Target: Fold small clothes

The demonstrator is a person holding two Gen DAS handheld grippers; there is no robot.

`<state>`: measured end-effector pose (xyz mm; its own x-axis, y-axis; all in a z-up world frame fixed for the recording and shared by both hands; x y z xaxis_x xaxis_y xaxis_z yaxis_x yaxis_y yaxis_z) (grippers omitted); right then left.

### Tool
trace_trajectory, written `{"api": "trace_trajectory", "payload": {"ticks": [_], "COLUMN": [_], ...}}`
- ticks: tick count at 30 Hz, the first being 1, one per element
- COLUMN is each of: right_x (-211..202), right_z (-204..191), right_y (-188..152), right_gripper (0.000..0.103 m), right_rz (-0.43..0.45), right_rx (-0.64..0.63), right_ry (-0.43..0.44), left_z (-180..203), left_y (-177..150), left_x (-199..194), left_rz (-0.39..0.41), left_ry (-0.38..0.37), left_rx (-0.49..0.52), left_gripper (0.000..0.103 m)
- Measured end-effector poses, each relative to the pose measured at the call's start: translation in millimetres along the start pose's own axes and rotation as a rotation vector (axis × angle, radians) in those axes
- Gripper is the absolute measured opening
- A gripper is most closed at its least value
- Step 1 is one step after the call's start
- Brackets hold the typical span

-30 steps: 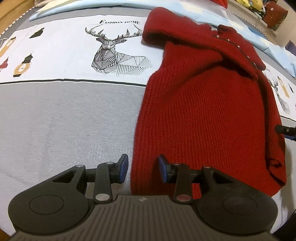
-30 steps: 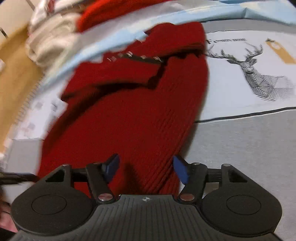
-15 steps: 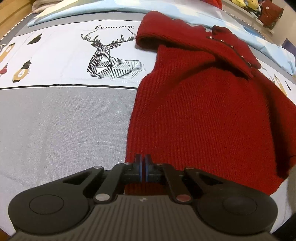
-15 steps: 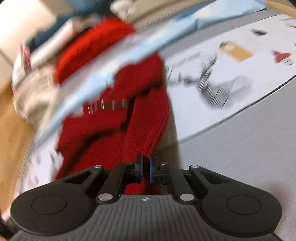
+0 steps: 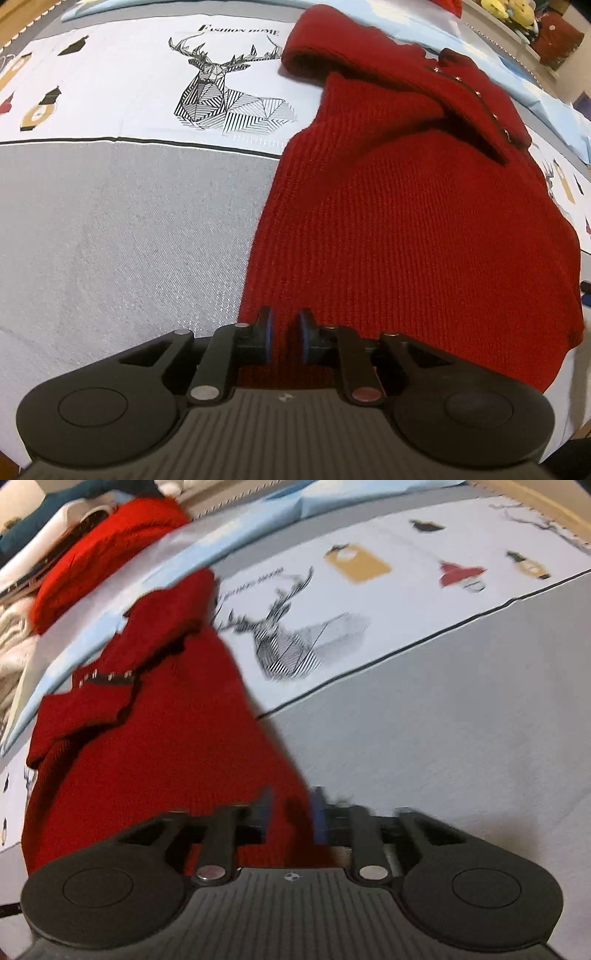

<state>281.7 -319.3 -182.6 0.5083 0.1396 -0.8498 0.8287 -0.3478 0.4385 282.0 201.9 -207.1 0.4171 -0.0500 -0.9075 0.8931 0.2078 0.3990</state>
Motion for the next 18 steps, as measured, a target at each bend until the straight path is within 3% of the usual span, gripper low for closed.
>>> {"api": "trace_trajectory", "payload": {"ticks": [4,5,6,7,8,10,15,18], "right_x": [19,21,20,18,16,5,-42,-69], "right_z": [-19,-22,-25,-25,-23,-13,-1,13], "right_y": [-14,-17,-18,-18,-16,-10,2,1], "right_gripper": [0.045,0.040,0.021,0.011,0.008,0.006,0.005,0.005], "right_rz": [-0.077,-0.078,-0.069,-0.061,-0.049,-0.022,0.093,0.114], "right_rx": [-0.085,-0.124,-0.151,-0.165,-0.151,-0.098,-0.125,-0.158], "right_ry": [-0.056,-0.079,-0.089,-0.093,-0.092,-0.072,-0.030,-0.044], "left_z": [3,4,5,6,8,17,48,57], "left_y": [-2,-2,-2,-2,-3,-4,-11,-24], "left_x": [4,4,5,6,5,-4,-44,-63], "left_rz": [-0.007,-0.005,-0.005,-0.006,-0.001,0.057,0.155,0.154], "left_ry": [0.009,0.010,0.008,0.005,0.011,0.035,-0.064,-0.078], "left_rx": [0.004,0.002,-0.001,-0.003,0.003,0.046,0.166,0.236], "left_gripper": [0.016,0.016,0.014,0.004,0.000,0.000,0.000,0.000]}}
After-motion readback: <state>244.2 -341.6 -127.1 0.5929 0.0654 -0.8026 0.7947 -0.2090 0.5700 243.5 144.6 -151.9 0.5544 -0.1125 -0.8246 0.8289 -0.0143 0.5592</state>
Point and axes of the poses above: each gripper's, at about its wrist camera, not at the fingertips, and x roughly the way its jaws point, z to its right, y to its top, the point moved 3 cm from there along x, roughly the way its jaws point, and after that the axes turned 3 degrees about z, right-handed, at the moved point
